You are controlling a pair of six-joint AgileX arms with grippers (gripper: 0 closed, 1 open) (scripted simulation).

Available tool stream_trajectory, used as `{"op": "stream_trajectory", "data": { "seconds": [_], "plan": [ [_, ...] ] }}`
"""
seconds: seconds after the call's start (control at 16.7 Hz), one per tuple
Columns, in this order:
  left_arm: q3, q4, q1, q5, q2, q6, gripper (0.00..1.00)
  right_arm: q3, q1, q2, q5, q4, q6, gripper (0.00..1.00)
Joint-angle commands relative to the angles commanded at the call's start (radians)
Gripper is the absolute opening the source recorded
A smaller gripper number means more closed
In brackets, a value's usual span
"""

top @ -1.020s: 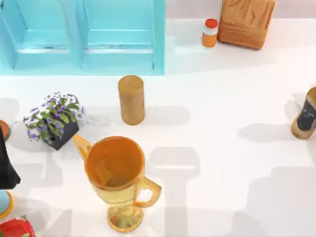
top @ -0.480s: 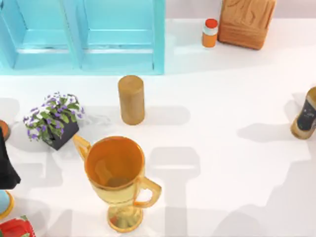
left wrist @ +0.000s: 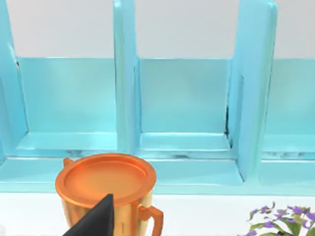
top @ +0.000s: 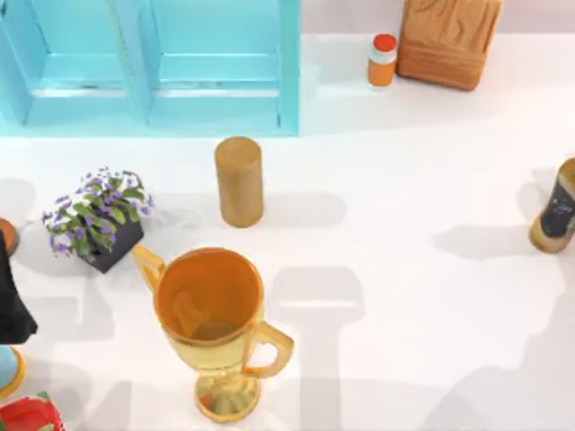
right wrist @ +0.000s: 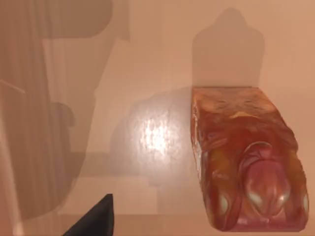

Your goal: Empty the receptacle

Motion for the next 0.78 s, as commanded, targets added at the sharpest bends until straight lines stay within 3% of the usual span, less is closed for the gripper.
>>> {"op": "stream_trajectory", "data": {
  "seconds": [0.42,0.78],
  "plan": [
    [0.0,0.0,0.0,0.0,0.0,0.0,1.0,-0.148,0.003,0.091,0.001,0.242,0.004,1.0],
    [0.0,0.0,0.0,0.0,0.0,0.0,1.0,-0.163,0.004,0.105,0.0,0.267,0.006,1.0]
  ]
}}
